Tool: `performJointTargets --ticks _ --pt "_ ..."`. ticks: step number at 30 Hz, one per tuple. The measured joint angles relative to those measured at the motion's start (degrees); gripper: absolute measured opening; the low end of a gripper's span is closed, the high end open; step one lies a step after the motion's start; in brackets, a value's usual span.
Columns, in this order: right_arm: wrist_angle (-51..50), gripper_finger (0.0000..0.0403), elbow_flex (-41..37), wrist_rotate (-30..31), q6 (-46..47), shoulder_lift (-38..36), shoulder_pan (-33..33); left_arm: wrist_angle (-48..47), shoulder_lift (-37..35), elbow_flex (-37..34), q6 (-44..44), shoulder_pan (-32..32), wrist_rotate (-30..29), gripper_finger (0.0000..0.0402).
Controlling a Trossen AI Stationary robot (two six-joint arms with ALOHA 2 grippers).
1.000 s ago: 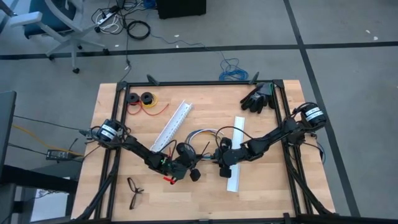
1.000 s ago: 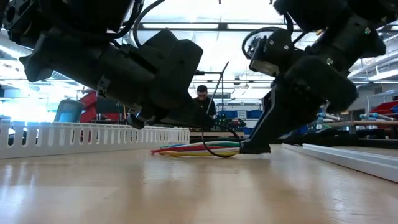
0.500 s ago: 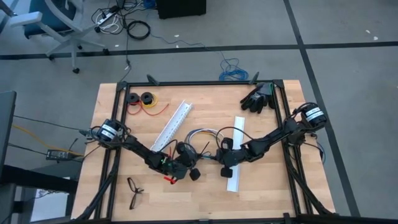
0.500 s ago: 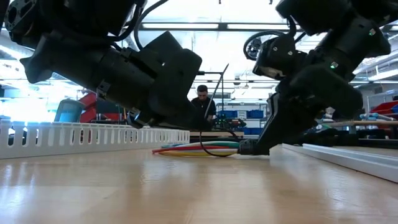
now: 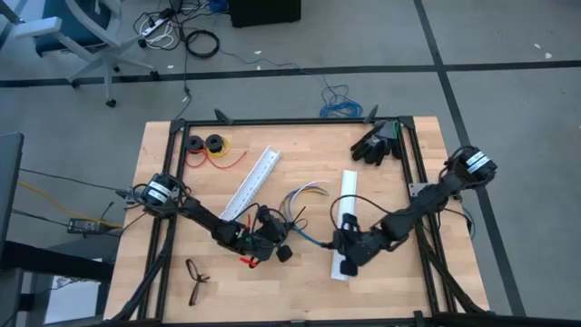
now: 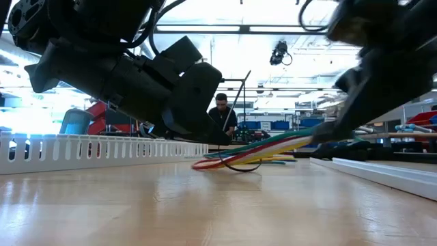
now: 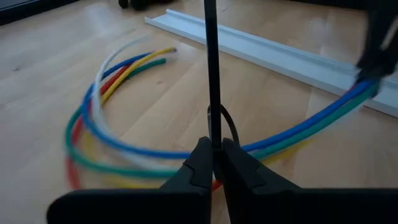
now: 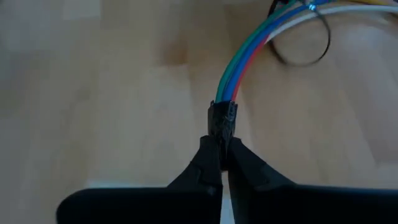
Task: Ziptie cables
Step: Wrap the cable wires together using the black zip tie
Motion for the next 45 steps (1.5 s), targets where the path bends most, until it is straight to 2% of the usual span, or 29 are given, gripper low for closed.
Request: performJointTargets --ticks 7,14,22,31,34,41,43,45 --pt "-8.34 0.0002 0.00 -0.12 9.91 -2.79 5.76 -0.07 0.00 0.00 0.02 0.00 -0.29 0.0023" --pt "-12.15 0.0006 0.00 -3.28 15.71 -2.61 7.51 -0.04 0.00 0.00 0.02 0.04 -0.41 0.0023" --pt "-11.75 0.0059 0.00 -3.35 20.74 -2.61 7.59 0.04 -0.02 0.00 0.02 0.04 -0.44 0.0023" --pt "-11.60 0.0113 0.00 -3.07 19.18 -2.68 7.57 0.10 -0.07 0.00 0.02 0.04 -0.46 0.0023" --pt "-10.89 0.0115 0.00 1.54 17.76 -2.68 7.09 0.24 -0.07 0.00 0.02 0.04 -0.46 0.0023" --pt "1.74 0.0105 0.00 21.51 13.17 -2.70 3.66 1.51 -0.07 -0.02 0.02 0.04 -0.46 0.0023" --pt "5.35 0.0103 0.00 21.97 12.09 -2.70 1.10 2.98 -0.07 -0.02 0.20 0.16 -0.46 0.0023" --pt "8.81 0.0103 0.00 19.83 10.36 -2.43 -1.74 4.88 -0.07 -0.02 1.78 0.35 -0.46 0.0023"
